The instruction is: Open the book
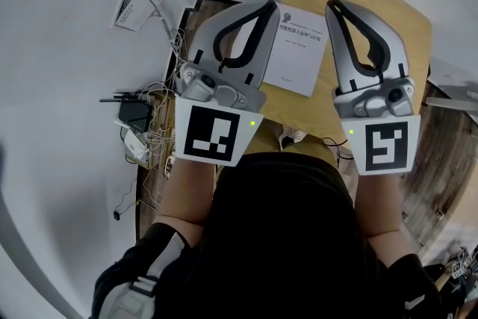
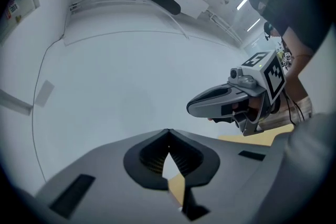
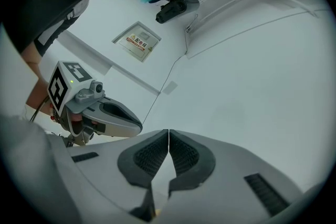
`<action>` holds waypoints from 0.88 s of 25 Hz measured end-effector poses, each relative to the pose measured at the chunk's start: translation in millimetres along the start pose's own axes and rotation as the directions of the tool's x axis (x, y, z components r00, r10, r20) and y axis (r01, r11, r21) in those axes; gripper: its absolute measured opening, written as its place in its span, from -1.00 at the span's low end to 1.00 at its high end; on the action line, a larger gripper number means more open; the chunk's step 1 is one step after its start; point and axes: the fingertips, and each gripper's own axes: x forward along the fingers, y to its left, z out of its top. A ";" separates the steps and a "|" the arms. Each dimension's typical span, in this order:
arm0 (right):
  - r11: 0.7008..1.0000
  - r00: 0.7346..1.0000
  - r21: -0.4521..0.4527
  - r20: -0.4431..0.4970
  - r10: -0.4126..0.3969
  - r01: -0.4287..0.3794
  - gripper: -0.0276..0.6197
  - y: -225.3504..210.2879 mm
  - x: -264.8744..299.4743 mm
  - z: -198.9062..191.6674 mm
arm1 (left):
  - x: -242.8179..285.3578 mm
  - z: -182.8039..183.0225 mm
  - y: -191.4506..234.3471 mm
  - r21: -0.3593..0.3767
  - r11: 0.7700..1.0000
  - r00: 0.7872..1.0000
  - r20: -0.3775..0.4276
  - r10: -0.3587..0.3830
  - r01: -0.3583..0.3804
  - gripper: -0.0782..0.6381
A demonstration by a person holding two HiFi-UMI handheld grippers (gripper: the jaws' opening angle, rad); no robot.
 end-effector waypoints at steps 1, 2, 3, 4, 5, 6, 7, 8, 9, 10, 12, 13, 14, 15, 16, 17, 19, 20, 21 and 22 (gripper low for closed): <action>1.000 1.000 0.000 0.001 0.000 0.000 -0.82 -1.0 -1.5 0.1 | 0.6 2.6 -1.8 -0.002 1.000 1.000 0.007 -0.002 0.003 -0.75; 1.000 1.000 0.000 0.001 0.001 -0.001 -0.82 -1.6 -2.6 0.0 | 1.4 5.0 -3.0 -0.006 1.000 1.000 0.014 -0.001 0.001 -0.75; 1.000 1.000 0.002 0.002 0.008 -0.008 -0.82 -1.4 -3.5 0.0 | 2.3 7.1 -3.8 -0.009 1.000 1.000 0.020 0.002 -0.002 -0.75; 1.000 1.000 0.004 0.004 0.020 -0.020 -0.82 0.2 -4.4 0.4 | 3.3 8.5 -4.5 -0.010 1.000 1.000 0.024 0.005 -0.004 -0.75; 0.999 0.999 0.001 0.006 0.035 -0.035 -0.82 2.8 -5.4 1.3 | 4.0 9.4 -5.5 -0.008 1.000 1.000 0.025 0.005 -0.005 -0.75; 0.999 0.999 -0.007 0.007 0.049 -0.049 -0.82 5.5 -6.5 2.4 | 4.4 10.0 -6.5 -0.005 1.000 1.000 0.025 0.004 -0.004 -0.75; 0.998 0.998 -0.019 0.005 0.060 -0.060 -0.82 7.9 -7.5 3.0 | 4.5 10.7 -7.4 -0.002 1.000 1.000 0.025 0.003 -0.003 -0.75; 0.997 0.997 -0.028 0.002 0.071 -0.071 -0.82 9.8 -8.2 3.1 | 4.4 11.2 -7.7 -0.003 1.000 1.000 0.025 0.003 -0.003 -0.75; 0.996 0.997 -0.032 -0.001 0.079 -0.079 -0.82 11.0 -8.9 2.9 | 4.2 11.6 -7.6 -0.006 1.000 1.000 0.025 0.005 -0.005 -0.75; 0.996 0.997 -0.033 -0.003 0.083 -0.083 -0.82 11.5 -9.6 2.7 | 4.0 11.9 -7.4 -0.012 1.000 1.000 0.026 0.008 -0.007 -0.75; 0.996 0.997 -0.035 -0.001 0.081 -0.081 -0.82 10.9 -11.2 3.1 | 3.8 12.8 -7.8 -0.022 1.000 0.999 0.031 0.008 -0.008 -0.75; 0.996 0.997 -0.037 0.002 0.081 -0.081 -0.82 10.6 -11.9 3.4 | 3.9 12.9 -8.5 -0.025 1.000 0.999 0.033 0.007 -0.006 -0.75; 0.996 0.997 -0.038 0.003 0.080 -0.080 -0.82 10.4 -12.5 3.4 | 4.1 12.8 -9.6 -0.028 1.000 0.999 0.033 0.004 -0.003 -0.75; 0.996 0.997 -0.038 0.004 0.079 -0.079 -0.82 10.4 -13.2 3.1 | 4.2 12.4 -10.8 -0.031 1.000 0.999 0.034 0.001 0.000 -0.75; 0.996 0.997 -0.038 0.003 0.079 -0.079 -0.82 10.5 -13.8 2.7 | 4.4 12.1 -12.0 -0.034 0.999 0.999 0.034 -0.001 0.002 -0.75; 0.996 0.997 -0.040 0.003 0.079 -0.079 -0.82 10.7 -14.4 2.4 | 4.7 11.8 -12.9 -0.036 0.999 0.999 0.034 -0.003 0.004 -0.75; 0.996 0.997 -0.042 0.002 0.079 -0.079 -0.82 10.4 -15.0 1.8 | 6.0 11.3 -14.3 -0.040 0.999 0.999 0.032 -0.006 0.007 -0.75; 0.996 0.997 -0.043 0.002 0.079 -0.078 -0.82 9.5 -15.2 1.3 | 7.1 11.4 -14.8 -0.040 0.999 0.999 0.032 -0.008 0.009 -0.75; 0.996 0.997 -0.043 0.001 0.077 -0.077 -0.82 8.1 -15.2 1.0 | 8.3 11.8 -15.3 -0.040 0.999 0.999 0.033 -0.010 0.011 -0.75; 0.996 0.997 -0.042 0.002 0.074 -0.074 -0.82 6.6 -15.1 0.8 | 9.3 12.4 -15.6 -0.038 0.999 0.999 0.034 -0.012 0.014 -0.75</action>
